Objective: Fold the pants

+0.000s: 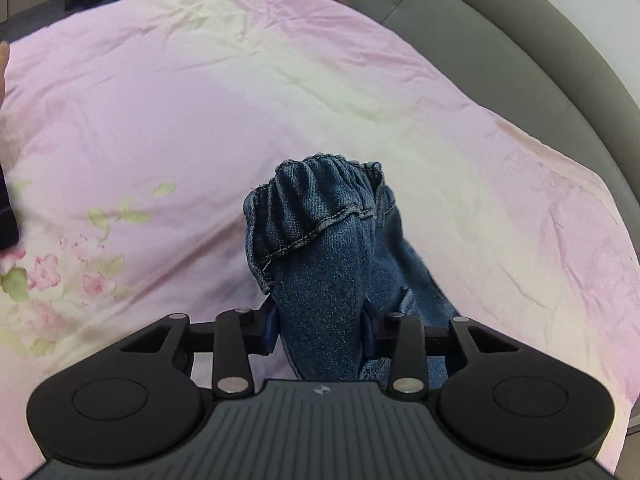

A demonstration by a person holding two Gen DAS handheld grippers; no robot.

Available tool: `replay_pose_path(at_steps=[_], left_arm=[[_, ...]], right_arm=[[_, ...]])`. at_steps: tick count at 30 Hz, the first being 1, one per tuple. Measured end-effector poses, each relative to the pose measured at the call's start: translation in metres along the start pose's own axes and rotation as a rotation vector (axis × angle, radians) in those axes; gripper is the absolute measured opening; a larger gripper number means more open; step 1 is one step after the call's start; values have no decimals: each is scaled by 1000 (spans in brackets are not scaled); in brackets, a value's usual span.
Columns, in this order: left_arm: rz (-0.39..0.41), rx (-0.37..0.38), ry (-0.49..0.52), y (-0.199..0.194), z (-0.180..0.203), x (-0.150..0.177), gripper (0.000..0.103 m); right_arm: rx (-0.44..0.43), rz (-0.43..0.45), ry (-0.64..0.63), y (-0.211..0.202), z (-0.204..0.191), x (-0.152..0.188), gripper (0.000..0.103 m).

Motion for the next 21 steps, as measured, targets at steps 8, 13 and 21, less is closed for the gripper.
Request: replay_pose_path(at_steps=[8, 13, 21], left_arm=[[-10, -9, 89, -46, -26, -8, 43], [-98, -90, 64, -15, -83, 23, 43], [-150, -97, -47, 21, -133, 39, 45]], right_arm=[[12, -7, -91, -46, 9, -20, 6], [63, -150, 10, -34, 56, 61, 6], [78, -205, 81, -18, 84, 107, 11]])
Point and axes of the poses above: each gripper's, at about its wrist camera, not at the fingertips, and y roughly the way its jaws point, z to its right, x to its underside, the point moved 6 cm from there along y, roughly the way its jaws point, and after that the axes turned 14 degrees about -y, right-handed, at the moved point
